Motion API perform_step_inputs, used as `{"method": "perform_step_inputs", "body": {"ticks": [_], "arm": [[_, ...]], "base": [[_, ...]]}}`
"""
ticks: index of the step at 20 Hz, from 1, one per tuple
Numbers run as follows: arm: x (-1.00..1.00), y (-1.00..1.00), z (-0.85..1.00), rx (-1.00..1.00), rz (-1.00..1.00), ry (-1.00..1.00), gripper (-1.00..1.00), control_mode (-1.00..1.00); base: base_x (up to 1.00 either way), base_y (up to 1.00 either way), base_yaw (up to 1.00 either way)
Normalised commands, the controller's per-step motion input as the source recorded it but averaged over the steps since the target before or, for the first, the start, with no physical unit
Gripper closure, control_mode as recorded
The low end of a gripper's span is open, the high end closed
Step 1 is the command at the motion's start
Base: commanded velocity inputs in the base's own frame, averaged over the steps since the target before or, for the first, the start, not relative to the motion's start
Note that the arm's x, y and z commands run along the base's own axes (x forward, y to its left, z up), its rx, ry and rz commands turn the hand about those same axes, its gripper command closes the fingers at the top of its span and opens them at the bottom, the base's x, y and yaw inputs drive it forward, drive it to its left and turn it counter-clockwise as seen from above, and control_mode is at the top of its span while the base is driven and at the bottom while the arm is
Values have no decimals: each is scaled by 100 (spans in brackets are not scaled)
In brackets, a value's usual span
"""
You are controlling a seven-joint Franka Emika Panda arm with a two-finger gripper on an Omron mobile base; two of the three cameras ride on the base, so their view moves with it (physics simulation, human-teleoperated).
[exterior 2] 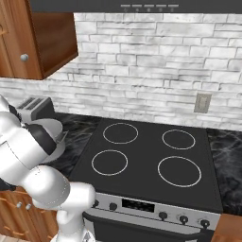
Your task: Turn on the sink faucet. Then move the cucumber from the counter to the sink. Turn off the sink. Move the vegetable from the sink to the pot next to the stove. Finally move the pot to the rear left burner.
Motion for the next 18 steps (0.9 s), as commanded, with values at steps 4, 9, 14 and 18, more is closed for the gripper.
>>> {"method": "perform_step_inputs", "body": {"ticks": [4, 9, 14, 18], "arm": [[0, 0, 0, 0, 0, 0, 100, 100], [0, -10, 0, 0, 0, 0, 100, -100], [0, -46, 9, 0, 0, 0, 100, -100], [0, -42, 18, 0, -3, 0, 100, -100]], "base": [[0, 0, 0], [0, 0, 0], [0, 0, 0], [0, 0, 0]]}}
